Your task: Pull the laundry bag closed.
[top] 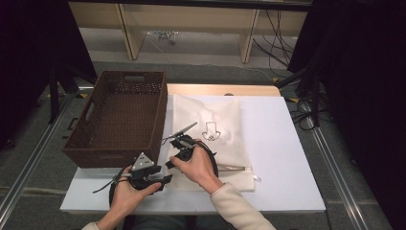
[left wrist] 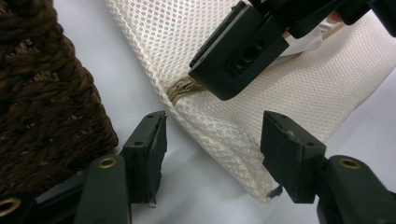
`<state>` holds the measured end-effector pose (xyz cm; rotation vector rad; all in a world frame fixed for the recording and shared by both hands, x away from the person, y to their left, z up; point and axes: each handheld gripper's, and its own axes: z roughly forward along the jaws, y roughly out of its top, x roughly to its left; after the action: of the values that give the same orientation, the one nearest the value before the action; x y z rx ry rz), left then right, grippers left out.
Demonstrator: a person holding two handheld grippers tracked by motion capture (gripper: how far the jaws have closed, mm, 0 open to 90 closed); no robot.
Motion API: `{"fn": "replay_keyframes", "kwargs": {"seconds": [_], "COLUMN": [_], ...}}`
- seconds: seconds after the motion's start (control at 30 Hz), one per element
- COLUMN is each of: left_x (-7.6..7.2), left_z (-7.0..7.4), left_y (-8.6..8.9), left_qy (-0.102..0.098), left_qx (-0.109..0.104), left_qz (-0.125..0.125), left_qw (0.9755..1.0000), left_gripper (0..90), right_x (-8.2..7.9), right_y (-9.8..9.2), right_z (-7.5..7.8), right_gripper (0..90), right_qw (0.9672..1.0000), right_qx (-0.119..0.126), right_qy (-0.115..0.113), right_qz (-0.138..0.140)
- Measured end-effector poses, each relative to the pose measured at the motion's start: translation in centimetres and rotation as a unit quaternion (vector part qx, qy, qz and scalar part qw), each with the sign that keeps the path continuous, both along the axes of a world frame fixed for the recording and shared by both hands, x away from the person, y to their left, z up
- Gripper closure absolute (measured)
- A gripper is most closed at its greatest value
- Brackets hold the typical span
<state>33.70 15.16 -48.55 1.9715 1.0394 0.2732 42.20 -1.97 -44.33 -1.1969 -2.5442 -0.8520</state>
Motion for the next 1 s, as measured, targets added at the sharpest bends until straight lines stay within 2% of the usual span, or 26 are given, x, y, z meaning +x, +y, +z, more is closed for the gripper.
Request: {"fn": "replay_keyframes", "kwargs": {"seconds": [0.03, 0.07, 0.13, 0.2, 0.23, 0.33, 0.37, 0.4, 0.43, 0.47, 0.5, 0.53, 0.57, 0.6, 0.73, 0.77, 1.0], "left_x": [0.0, 0.1, 0.1, 0.2, 0.3, 0.3, 0.4, 0.4, 0.5, 0.5, 0.5, 0.5, 0.6, 0.7, 0.7, 0.8, 0.9], "left_z": [0.0, -0.1, -0.1, -0.1, -0.1, -0.1, -0.1, 0.0, 0.0, 0.0, 0.0, 0.1, 0.1, 0.2, 0.1, 0.2, 0.2], "left_y": [0.0, -0.1, -0.1, -0.1, 0.0, -0.2, -0.1, 0.0, -0.1, -0.1, -0.3, -0.2, -0.2, -0.3, -0.3, -0.2, -0.2], "left_qy": [0.001, 0.002, 0.006, 0.003, 0.004, 0.005, 0.006, 0.007, 0.006, 0.006, 0.005, 0.007, 0.007, 0.006, 0.007, 0.008, 0.007], "left_qx": [0.001, -0.008, -0.01, -0.01, 0.001, -0.013, -0.007, -0.008, -0.012, -0.012, -0.024, -0.016, -0.016, -0.015, -0.023, -0.017, -0.016], "left_qz": [-0.001, 0.005, 0.005, 0.003, -0.004, 0.002, -0.003, -0.005, -0.003, -0.003, 0.002, -0.004, -0.003, -0.003, 0.004, 0.0, 0.002], "left_qw": [1.0, 1.0, 0.9999, 0.9999, 1.0, 0.9999, 1.0, 0.9999, 0.9999, 0.9999, 0.9997, 0.9998, 0.9998, 0.9999, 0.9997, 0.9998, 0.9998], "left_gripper": [42.2, 42.7, 43.1, 45.7, 45.7, 49.3, 49.9, 50.5, 51.4, 52.3, 52.3, 53.2, 53.9, 54.2, 55.2, 55.3, 56.2], "right_x": [0.0, 0.0, 0.0, 0.0, 0.0, -0.3, -0.3, -0.2, -0.3, -0.3, -0.4, -0.5, -0.5, -0.5, -0.5, -0.5, -0.7], "right_y": [0.1, 0.1, 0.1, 0.0, 0.1, 0.0, -0.1, -0.3, -0.3, -0.3, -0.4, -0.4, -0.6, -0.5, -0.6, -0.6, -0.6], "right_z": [0.1, 0.1, 0.1, 0.2, 0.2, 0.5, 0.5, 0.6, 0.8, 0.8, 0.9, 1.1, 1.2, 1.2, 1.2, 1.2, 1.3], "right_gripper": [83.1, 84.0, 85.5, 87.0, 87.1, 87.3, 87.3, 87.3, 87.4, 87.4, 87.3, 87.4, 87.4, 87.4, 87.4, 87.4, 87.4], "right_qw": [1.0, 0.9999, 0.9998, 0.9999, 0.9999, 0.9999, 0.9999, 0.9999, 0.9999, 0.9999, 0.9999, 0.9998, 0.9998, 0.9998, 0.9997, 0.9997, 0.9995], "right_qx": [-0.001, 0.009, 0.01, 0.001, -0.004, 0.004, 0.006, 0.017, -0.003, -0.003, 0.001, 0.008, -0.002, 0.0, 0.008, 0.007, 0.008], "right_qy": [0.007, 0.012, 0.012, 0.007, 0.004, -0.002, -0.012, -0.002, -0.01, -0.01, -0.013, -0.014, -0.018, -0.018, -0.024, -0.025, -0.029], "right_qz": [-0.006, -0.008, -0.008, -0.009, -0.011, -0.011, -0.01, -0.004, -0.01, -0.01, -0.006, -0.009, -0.007, -0.01, 0.0, 0.0, 0.001]}}
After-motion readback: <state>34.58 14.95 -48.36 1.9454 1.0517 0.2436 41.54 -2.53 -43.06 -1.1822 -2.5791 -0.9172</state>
